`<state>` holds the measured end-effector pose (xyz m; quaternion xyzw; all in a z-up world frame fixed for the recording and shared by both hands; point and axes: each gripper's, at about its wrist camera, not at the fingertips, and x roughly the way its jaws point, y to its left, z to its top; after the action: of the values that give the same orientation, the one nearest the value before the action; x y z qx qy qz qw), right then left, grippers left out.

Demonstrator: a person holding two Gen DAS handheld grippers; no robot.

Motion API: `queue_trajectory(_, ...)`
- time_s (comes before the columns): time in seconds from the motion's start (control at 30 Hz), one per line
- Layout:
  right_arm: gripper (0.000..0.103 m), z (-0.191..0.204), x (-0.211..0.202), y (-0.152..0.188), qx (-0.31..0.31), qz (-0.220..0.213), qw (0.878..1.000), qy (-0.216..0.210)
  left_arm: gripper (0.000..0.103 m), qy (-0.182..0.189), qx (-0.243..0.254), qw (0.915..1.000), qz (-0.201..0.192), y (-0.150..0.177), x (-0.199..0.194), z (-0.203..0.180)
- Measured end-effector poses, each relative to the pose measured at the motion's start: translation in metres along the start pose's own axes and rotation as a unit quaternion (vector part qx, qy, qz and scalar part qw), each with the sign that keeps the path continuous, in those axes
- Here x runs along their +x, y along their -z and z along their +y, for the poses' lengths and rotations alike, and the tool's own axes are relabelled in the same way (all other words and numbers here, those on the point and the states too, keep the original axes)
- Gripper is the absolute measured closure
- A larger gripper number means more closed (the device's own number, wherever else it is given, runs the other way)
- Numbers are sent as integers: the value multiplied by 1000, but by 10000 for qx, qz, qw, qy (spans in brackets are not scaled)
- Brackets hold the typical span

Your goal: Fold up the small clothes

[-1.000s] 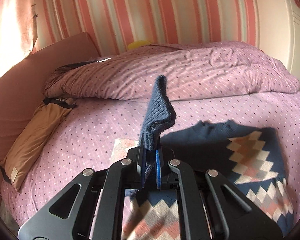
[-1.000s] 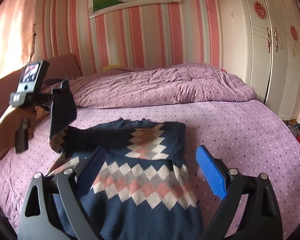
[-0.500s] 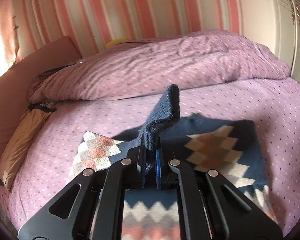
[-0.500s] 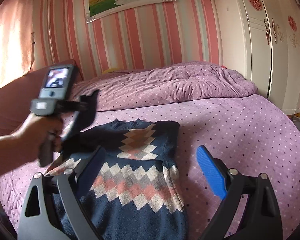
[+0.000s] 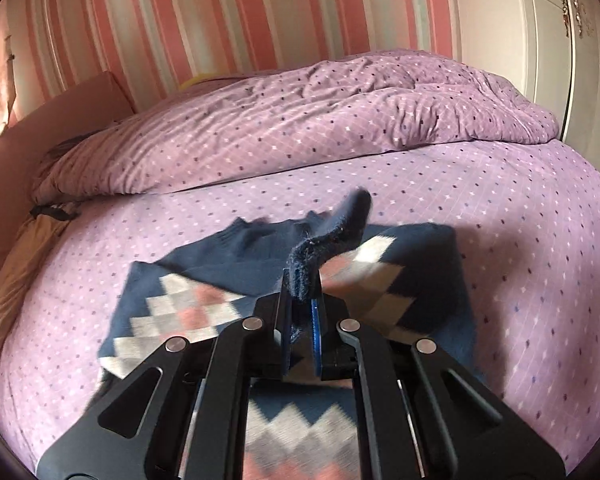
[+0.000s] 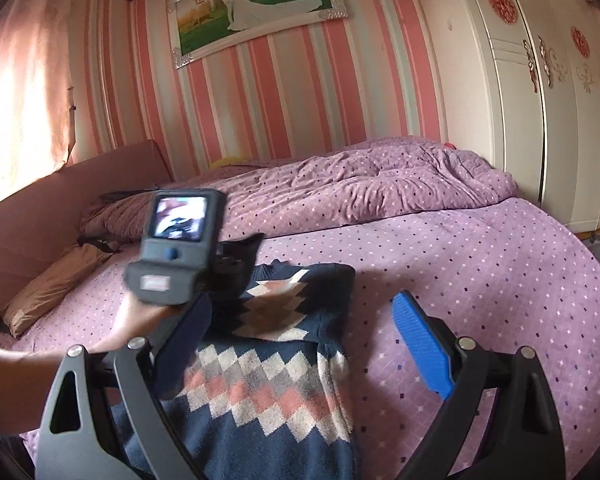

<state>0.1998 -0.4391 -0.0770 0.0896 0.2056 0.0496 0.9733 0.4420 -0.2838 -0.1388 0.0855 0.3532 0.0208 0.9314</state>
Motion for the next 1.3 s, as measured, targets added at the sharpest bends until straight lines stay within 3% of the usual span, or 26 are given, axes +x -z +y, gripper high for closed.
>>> queue_trajectory(0.2, 10, -15, 6, 3, 181, 71, 9998, -4, 97, -83, -351, 9993, -54, -16, 18, -24)
queue_trajectory(0.33, 10, -20, 10, 5, 201, 90, 9998, -24, 97, -332, -1159, 9904, -671, -26, -4, -2)
queue_trajectory(0.43, 10, -24, 15, 9, 273, 160, 9995, -48, 95, -511, -1318, 9840, -1084, -33, -12, 6)
queue_trajectory(0.53, 10, -28, 18, 12, 325, 215, 9992, -23, 92, -239, -1032, 9909, -831, -30, 11, -15)
queue_trajectory(0.63, 10, -27, 18, 13, 297, 211, 9993, 6, 91, -235, -449, 9974, -513, -11, 42, -51)
queue_trajectory(0.77, 10, -34, 16, 13, 338, 199, 9992, 67, 90, -169, -130, 9998, 23, 22, 73, -88)
queue_trajectory(0.9, 10, -41, 17, 14, 383, 223, 9989, 128, 84, -156, 8, 9998, 113, 44, 79, -106)
queue_trajectory(1.0, 10, -45, 17, 14, 443, 220, 9987, 146, 65, -42, -30, 9999, 132, 54, 77, -115)
queue_trajectory(1.1, 10, -49, 18, 13, 496, 229, 9984, 173, 64, 97, -85, 9997, 211, 61, 71, -122)
queue_trajectory(1.23, 10, -51, 18, 14, 494, 235, 9983, 199, 47, 380, -265, 9979, 452, 75, 63, -125)
queue_trajectory(1.3, 10, -50, 18, 14, 501, 217, 9983, 196, 45, 468, -172, 9979, 404, 79, 54, -128)
